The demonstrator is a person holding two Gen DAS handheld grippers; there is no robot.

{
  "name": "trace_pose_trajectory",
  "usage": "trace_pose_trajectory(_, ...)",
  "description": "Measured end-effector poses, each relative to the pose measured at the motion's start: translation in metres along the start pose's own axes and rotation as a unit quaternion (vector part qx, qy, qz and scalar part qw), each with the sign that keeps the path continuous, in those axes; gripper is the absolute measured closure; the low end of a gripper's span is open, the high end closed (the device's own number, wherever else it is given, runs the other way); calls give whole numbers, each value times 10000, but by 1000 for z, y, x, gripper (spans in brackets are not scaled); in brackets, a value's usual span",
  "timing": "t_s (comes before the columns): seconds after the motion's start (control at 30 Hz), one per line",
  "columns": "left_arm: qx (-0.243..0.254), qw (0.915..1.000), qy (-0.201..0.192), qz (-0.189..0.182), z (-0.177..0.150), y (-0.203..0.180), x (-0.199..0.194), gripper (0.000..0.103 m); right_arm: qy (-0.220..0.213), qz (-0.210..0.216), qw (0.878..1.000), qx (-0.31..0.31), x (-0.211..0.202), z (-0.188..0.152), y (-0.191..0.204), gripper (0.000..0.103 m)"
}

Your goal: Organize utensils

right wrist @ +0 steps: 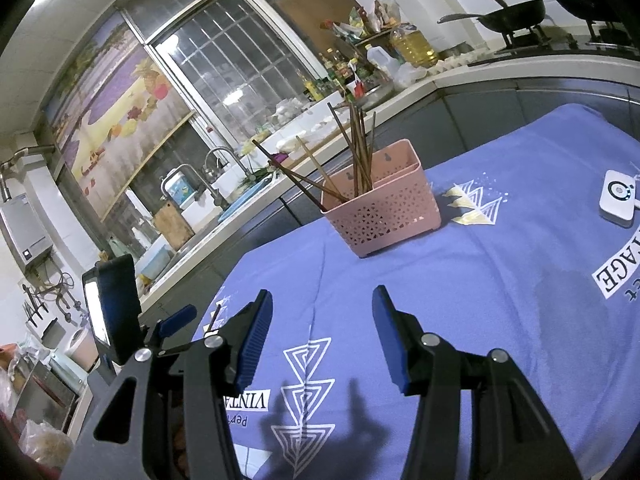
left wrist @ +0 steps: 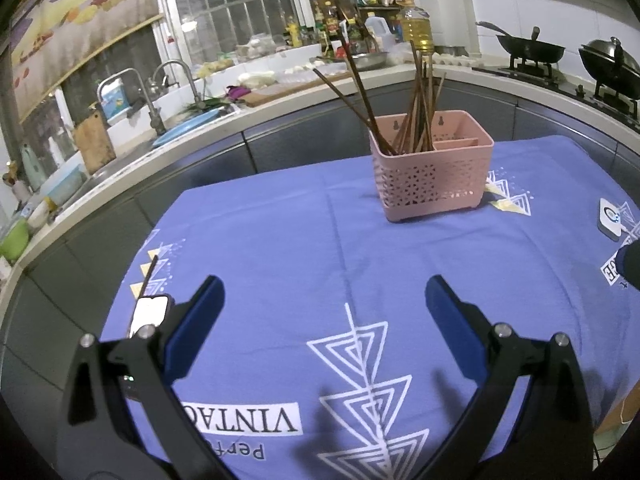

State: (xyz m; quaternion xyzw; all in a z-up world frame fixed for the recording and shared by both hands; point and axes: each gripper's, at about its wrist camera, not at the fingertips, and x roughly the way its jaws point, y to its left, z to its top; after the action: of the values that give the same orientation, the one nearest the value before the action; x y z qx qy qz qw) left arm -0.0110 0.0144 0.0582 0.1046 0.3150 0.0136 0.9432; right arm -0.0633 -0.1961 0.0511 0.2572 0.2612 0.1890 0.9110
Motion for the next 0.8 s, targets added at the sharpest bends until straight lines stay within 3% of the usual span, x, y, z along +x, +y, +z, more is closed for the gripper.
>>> trace_pose_trajectory(0.8,-14,9998,-171,-25,3,0,-10,6,25,-7,10000,18,5,-3,2,50)
